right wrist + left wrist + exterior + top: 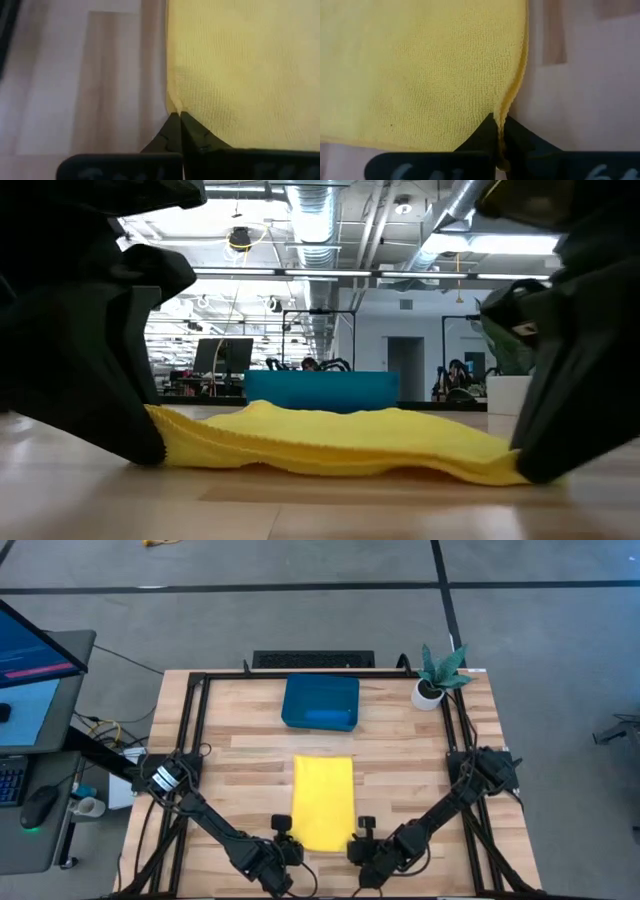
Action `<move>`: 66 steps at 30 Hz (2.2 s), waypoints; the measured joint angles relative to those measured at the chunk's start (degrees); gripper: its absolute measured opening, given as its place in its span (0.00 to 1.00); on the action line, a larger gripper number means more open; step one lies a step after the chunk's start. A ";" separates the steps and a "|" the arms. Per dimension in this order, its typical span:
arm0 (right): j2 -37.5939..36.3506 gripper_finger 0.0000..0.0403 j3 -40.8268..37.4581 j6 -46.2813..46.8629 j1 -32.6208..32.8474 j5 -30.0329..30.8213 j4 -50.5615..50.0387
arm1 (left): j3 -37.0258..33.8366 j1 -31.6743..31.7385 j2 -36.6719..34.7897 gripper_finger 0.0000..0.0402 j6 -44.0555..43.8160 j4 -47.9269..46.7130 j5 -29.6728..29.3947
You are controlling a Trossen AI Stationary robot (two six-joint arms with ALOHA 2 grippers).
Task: Roll microfiber towels into tight, uniform cylinder then place into a basket
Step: Roll the yellow microfiber cloth
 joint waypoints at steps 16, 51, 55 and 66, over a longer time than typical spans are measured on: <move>-0.04 0.00 10.39 2.02 6.57 0.43 -4.56 | 4.63 -4.38 -1.27 0.00 1.50 6.83 1.47; 0.31 0.00 13.10 19.52 -3.17 7.95 -38.20 | 10.51 12.31 -1.43 0.00 -7.66 -27.06 -9.67; 0.28 0.00 11.83 19.57 -4.41 7.54 -38.08 | 8.76 14.66 -1.45 0.00 -5.95 -23.33 -9.26; 0.28 0.00 9.59 19.60 -9.30 5.96 -38.00 | 8.68 19.79 -1.45 0.00 -2.89 -22.88 -5.07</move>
